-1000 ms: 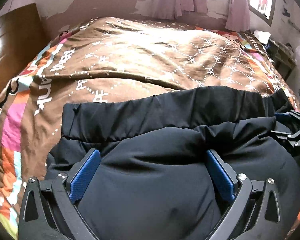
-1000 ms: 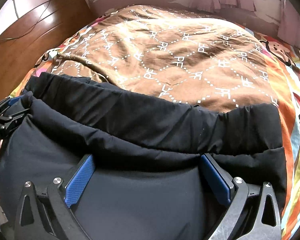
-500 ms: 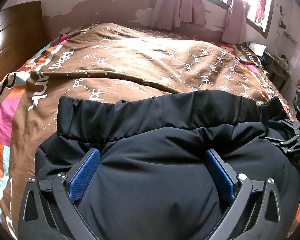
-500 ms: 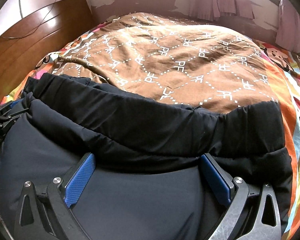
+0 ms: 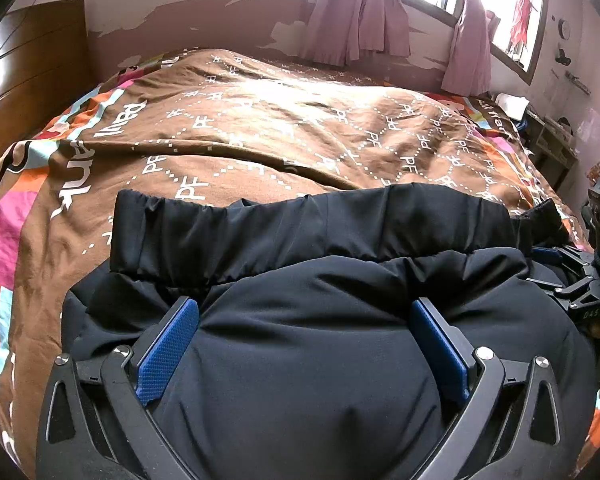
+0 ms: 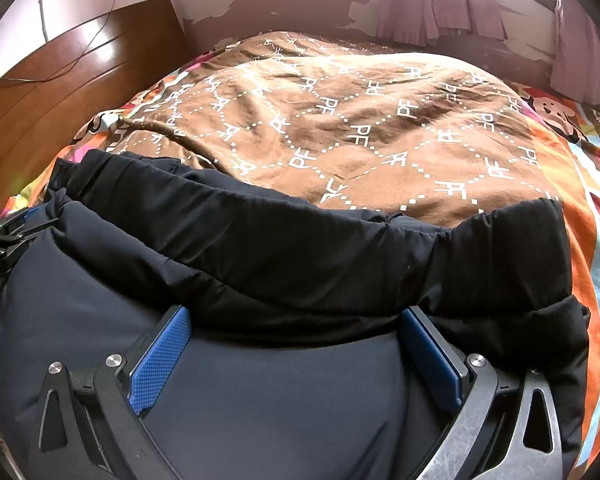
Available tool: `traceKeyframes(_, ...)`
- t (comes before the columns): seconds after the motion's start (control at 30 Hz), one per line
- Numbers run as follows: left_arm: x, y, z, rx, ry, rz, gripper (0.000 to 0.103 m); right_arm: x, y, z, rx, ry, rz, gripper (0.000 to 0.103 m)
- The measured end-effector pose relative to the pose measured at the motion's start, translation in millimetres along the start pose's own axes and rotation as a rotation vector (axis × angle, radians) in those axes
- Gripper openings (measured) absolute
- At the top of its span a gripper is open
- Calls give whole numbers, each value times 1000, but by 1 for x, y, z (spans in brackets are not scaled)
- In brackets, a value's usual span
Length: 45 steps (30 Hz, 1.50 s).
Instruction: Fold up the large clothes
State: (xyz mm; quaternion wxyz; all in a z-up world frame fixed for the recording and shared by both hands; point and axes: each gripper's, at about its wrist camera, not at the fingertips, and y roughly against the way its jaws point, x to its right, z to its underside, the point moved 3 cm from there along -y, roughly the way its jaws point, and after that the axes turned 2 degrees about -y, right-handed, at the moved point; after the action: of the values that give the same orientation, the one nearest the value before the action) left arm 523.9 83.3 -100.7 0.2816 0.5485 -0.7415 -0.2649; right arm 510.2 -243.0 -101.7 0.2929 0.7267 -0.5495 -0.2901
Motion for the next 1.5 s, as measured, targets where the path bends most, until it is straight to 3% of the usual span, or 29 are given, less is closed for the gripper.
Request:
traceKeyframes(0.97, 0, 2, -1, 17, -19, -15, 102, -2, 3, 3, 34, 27, 36, 103)
traceKeyframes(1.3, -1, 19, 4, 65, -1, 23, 102, -3, 19, 10, 90, 31, 31, 103)
traceKeyframes(1.5, -3, 48, 8, 85, 25, -57, 102, -9, 47, 18, 138, 62, 99, 103)
